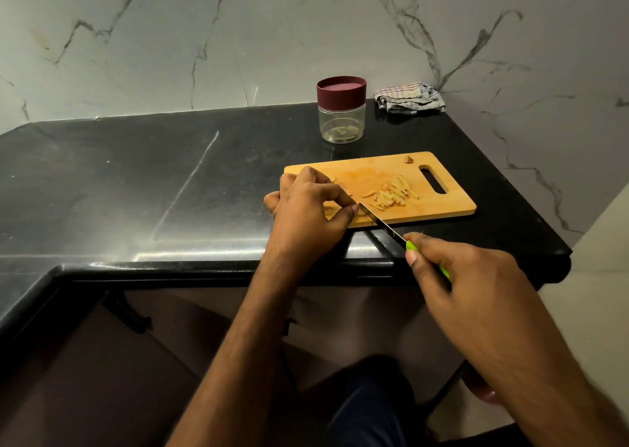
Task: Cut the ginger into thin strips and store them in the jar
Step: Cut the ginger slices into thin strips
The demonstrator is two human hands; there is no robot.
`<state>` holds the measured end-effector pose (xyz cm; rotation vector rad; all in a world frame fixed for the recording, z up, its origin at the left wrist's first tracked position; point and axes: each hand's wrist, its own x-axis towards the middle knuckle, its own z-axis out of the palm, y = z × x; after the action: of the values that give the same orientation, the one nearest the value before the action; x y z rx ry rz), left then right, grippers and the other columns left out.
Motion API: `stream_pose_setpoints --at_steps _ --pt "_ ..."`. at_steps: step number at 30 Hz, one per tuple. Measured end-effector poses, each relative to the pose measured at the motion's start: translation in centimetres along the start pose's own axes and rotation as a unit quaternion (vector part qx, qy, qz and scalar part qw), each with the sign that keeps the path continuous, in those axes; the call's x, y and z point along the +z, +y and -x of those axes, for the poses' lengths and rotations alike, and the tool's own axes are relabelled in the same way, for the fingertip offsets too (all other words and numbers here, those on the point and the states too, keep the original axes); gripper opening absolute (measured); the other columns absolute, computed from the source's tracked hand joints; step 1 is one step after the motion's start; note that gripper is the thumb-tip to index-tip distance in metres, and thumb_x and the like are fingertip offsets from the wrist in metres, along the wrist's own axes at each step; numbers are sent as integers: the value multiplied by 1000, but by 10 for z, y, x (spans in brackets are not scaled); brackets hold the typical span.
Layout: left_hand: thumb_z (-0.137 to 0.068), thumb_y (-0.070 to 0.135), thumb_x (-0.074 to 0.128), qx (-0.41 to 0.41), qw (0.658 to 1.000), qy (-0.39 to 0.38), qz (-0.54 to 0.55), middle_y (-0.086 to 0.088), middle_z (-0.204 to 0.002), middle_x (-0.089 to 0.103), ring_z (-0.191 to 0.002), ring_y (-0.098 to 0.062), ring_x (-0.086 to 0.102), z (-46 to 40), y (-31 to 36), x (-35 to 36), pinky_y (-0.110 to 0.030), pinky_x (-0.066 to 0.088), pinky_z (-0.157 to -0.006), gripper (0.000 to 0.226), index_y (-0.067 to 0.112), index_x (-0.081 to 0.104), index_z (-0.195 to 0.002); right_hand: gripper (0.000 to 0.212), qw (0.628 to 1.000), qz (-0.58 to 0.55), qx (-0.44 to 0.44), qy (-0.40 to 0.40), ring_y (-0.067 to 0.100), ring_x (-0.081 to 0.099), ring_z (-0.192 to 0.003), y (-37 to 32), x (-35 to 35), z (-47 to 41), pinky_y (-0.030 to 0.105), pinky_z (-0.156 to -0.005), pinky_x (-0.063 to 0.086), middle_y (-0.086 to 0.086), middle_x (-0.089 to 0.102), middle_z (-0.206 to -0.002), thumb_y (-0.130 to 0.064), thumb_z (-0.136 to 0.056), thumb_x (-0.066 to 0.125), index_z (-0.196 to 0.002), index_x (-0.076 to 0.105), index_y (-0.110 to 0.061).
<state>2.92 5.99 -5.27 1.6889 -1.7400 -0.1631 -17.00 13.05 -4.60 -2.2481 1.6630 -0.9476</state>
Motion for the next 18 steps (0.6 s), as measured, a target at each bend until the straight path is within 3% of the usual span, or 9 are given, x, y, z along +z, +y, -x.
stream_pose_setpoints --at_steps 6,11,15,18 --pt "-86 42 74 2 1000 -7 -2 15 -105 47 -112 -8 31 0 0 0 -34 16 -89 8 42 68 -81 39 1000 5 -8 4 -3 44 -59 -3 1 1 6 -53 28 -13 56 -77 -43 -93 46 -128 59 -33" --pt "-89 43 71 19 999 -13 -26 14 -107 45 -109 -5 26 0 -1 1 -33 14 -88 9 43 64 -84 38 1000 4 -12 7 2 46 -66 -2 3 3 7 -56 30 -6 68 -89 -40 -91 50 -125 62 -29" --pt "-90 44 69 29 999 -6 -40 12 -108 42 -109 -5 24 2 -2 3 -34 16 -87 5 39 69 -91 36 1000 6 -8 10 3 48 -68 0 4 4 14 -57 37 -5 69 -88 -40 -91 51 -122 65 -28" --pt "-91 45 68 33 998 -5 -51 11 -108 41 -109 -5 23 2 -3 3 -36 18 -88 7 39 69 -94 36 1000 5 -4 8 3 47 -65 -2 4 3 11 -56 35 -6 69 -88 -39 -91 51 -123 64 -28"
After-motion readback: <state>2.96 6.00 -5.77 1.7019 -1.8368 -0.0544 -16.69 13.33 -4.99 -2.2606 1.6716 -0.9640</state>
